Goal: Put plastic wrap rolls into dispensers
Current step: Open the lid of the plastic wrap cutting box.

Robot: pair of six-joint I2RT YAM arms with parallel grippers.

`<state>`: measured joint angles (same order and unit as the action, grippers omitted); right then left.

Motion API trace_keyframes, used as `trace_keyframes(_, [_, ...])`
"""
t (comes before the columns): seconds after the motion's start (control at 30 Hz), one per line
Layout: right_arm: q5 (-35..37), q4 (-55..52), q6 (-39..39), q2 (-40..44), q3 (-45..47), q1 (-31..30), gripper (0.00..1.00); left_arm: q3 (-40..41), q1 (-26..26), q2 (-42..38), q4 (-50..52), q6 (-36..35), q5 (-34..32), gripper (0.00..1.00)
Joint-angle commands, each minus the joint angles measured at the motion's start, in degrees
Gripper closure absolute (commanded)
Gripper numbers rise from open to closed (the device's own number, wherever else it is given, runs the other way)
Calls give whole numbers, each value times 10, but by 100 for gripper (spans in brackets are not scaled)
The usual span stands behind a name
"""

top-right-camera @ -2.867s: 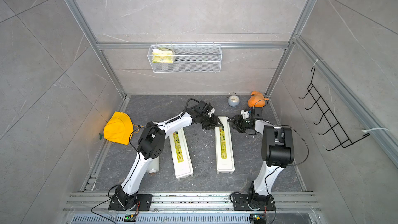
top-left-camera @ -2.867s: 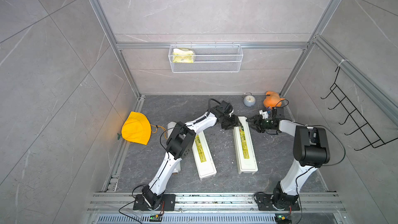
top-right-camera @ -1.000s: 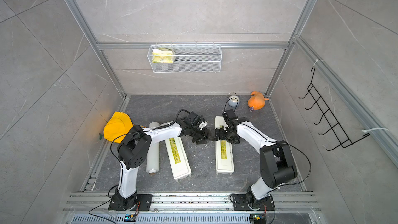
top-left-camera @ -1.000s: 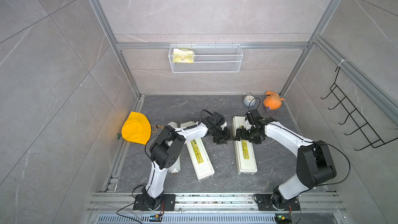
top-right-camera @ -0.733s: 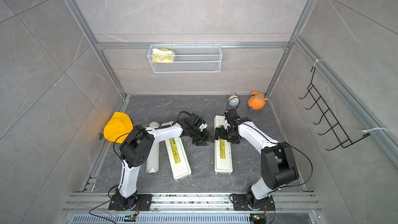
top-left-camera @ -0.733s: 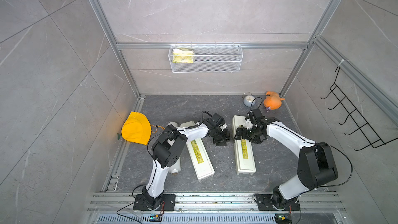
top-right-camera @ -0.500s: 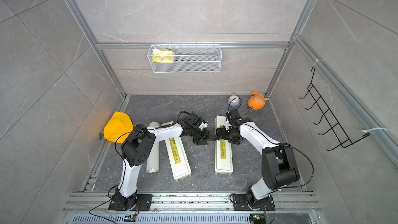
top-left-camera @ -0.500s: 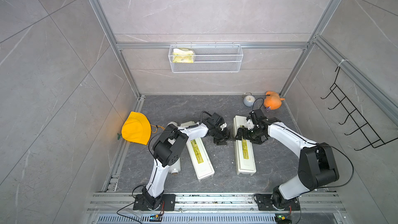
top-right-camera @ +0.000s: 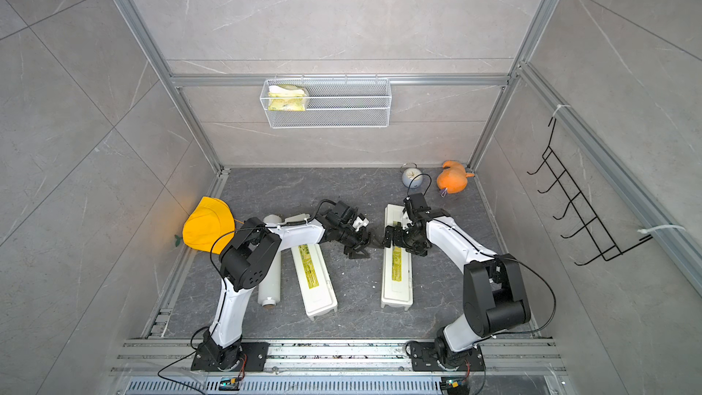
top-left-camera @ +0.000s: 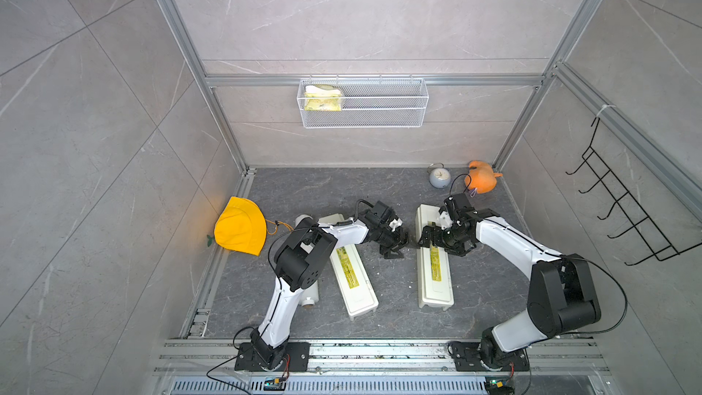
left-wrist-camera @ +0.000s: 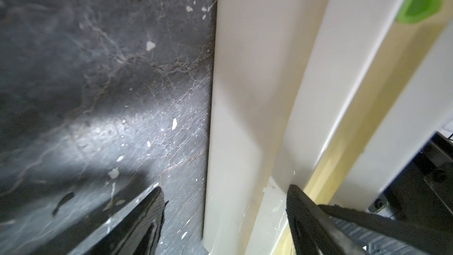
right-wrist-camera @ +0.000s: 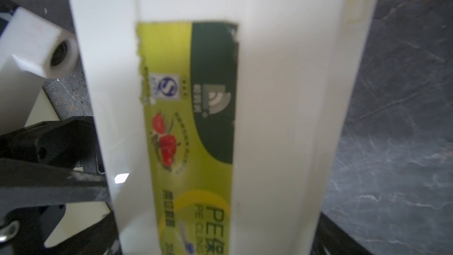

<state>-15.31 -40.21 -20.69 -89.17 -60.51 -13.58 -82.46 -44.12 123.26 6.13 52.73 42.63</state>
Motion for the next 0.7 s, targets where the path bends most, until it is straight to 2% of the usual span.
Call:
trace_keyframes(0.0, [-125,66,17,21,1,-22,0,-17,-44,-16,-118,10,86,20])
trace_keyframes(0.3, [-163,92,6,30,14,-3,8,64,-33,-65,-107,4,73,23])
trace_keyframes(0.47, [-180,97,10,27,13,3,9,123,-27,-100,-122,2,73,23])
trace_keyframes(0.67, [-185,99,10,20,11,5,9,135,-28,-97,-122,-4,75,22])
